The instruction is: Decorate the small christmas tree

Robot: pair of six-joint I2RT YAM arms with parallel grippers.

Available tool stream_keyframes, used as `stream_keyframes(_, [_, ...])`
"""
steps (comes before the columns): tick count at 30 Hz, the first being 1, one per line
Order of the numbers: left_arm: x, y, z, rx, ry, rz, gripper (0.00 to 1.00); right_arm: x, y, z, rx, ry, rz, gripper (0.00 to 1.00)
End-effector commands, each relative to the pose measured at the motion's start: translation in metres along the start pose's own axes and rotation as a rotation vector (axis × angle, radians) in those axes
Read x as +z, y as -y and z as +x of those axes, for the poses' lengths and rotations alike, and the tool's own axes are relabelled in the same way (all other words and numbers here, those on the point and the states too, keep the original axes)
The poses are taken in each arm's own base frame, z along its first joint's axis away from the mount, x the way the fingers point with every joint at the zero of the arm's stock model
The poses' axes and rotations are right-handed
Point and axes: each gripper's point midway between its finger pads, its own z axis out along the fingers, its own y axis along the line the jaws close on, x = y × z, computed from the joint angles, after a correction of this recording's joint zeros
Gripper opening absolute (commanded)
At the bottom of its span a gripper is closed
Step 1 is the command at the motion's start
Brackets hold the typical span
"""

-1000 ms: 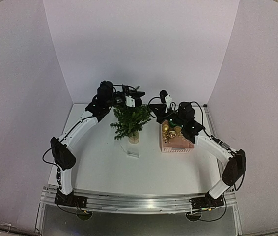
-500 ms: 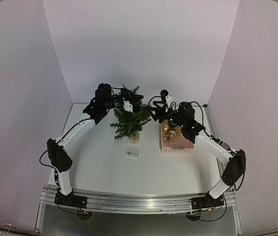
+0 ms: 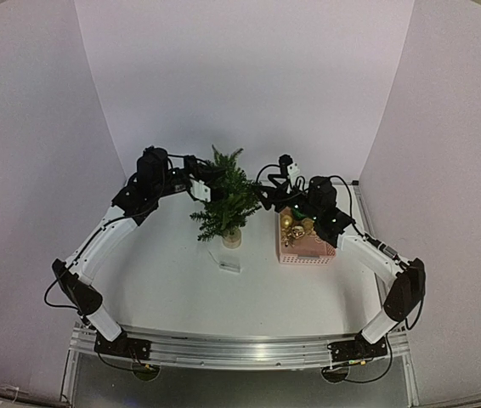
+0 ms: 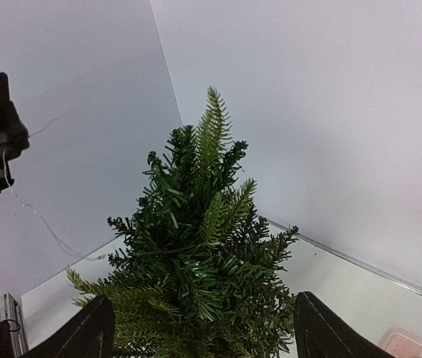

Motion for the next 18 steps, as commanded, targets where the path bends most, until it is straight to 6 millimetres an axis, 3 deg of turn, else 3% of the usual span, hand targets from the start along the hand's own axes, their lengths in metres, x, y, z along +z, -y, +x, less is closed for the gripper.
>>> stream_keyframes(1, [-0.014, 0.023, 0.022, -0.093, -0.132, 0.067, 0.00, -0.008, -0.002, -0.023, 0.003, 0.049, 0.007, 0.80])
stream_keyframes(10, [-0.025, 0.054, 0.078, -0.190, -0.266, 0.094, 0.00, -0.009, -0.002, -0.024, 0.012, 0.050, 0.011, 0.80])
stream_keyframes(18, [-0.026, 0.082, 0.110, -0.246, -0.310, 0.124, 0.00, -0.011, -0.001, -0.026, 0.017, 0.055, 0.019, 0.80])
